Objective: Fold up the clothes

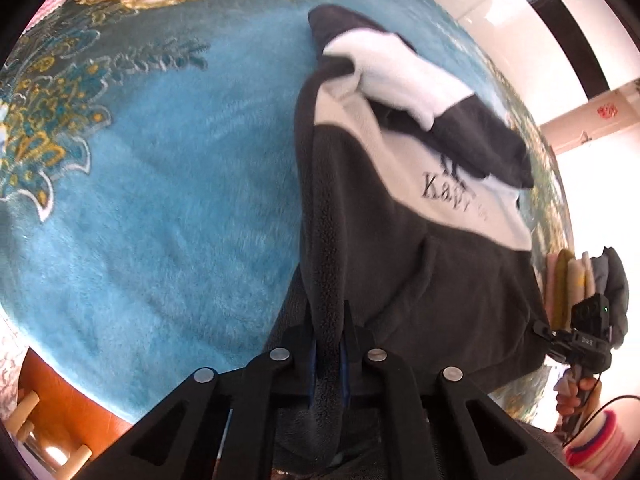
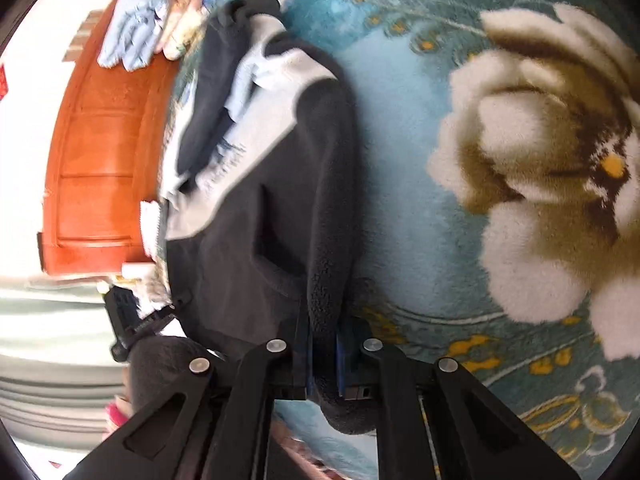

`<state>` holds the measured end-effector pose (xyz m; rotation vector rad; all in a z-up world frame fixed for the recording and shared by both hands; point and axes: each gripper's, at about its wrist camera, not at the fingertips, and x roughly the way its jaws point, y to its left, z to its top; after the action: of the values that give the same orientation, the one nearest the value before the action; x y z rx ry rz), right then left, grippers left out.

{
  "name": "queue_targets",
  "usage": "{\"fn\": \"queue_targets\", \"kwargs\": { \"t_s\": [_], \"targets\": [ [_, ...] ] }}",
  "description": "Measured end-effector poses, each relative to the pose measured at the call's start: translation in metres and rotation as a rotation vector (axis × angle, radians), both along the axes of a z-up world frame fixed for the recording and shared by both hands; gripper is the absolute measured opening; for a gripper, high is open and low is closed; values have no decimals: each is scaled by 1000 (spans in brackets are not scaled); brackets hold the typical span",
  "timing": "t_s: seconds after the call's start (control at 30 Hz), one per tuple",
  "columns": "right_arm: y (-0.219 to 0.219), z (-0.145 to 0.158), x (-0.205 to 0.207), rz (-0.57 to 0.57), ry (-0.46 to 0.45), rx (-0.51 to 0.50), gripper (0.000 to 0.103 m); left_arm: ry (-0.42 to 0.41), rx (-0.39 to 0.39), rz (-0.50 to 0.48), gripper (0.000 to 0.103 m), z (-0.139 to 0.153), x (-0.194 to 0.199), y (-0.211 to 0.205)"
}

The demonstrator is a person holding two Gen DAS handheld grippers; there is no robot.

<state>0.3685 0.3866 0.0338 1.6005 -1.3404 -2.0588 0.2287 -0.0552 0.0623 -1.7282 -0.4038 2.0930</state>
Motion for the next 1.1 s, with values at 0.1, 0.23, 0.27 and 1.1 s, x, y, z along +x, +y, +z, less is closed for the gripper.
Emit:
{"fn": "queue_targets", "kwargs": {
  "t_s": [0.1, 0.23, 0.27, 1.1],
  "targets": [
    [-1, 28, -3, -16, 90, -45, 8, 19, 41, 22, 8, 18, -5, -2],
    [-2, 75, -7, -53, 223, -94, 8, 41, 114, 58, 8, 43, -15, -12],
    [-2, 85, -8, -61, 246, -99, 8, 47, 132, 66, 8, 49, -18, -15],
    [23, 133, -61, -117, 294, -251, 8, -66, 429, 136, 8, 62, -61, -55]
  ]
}}
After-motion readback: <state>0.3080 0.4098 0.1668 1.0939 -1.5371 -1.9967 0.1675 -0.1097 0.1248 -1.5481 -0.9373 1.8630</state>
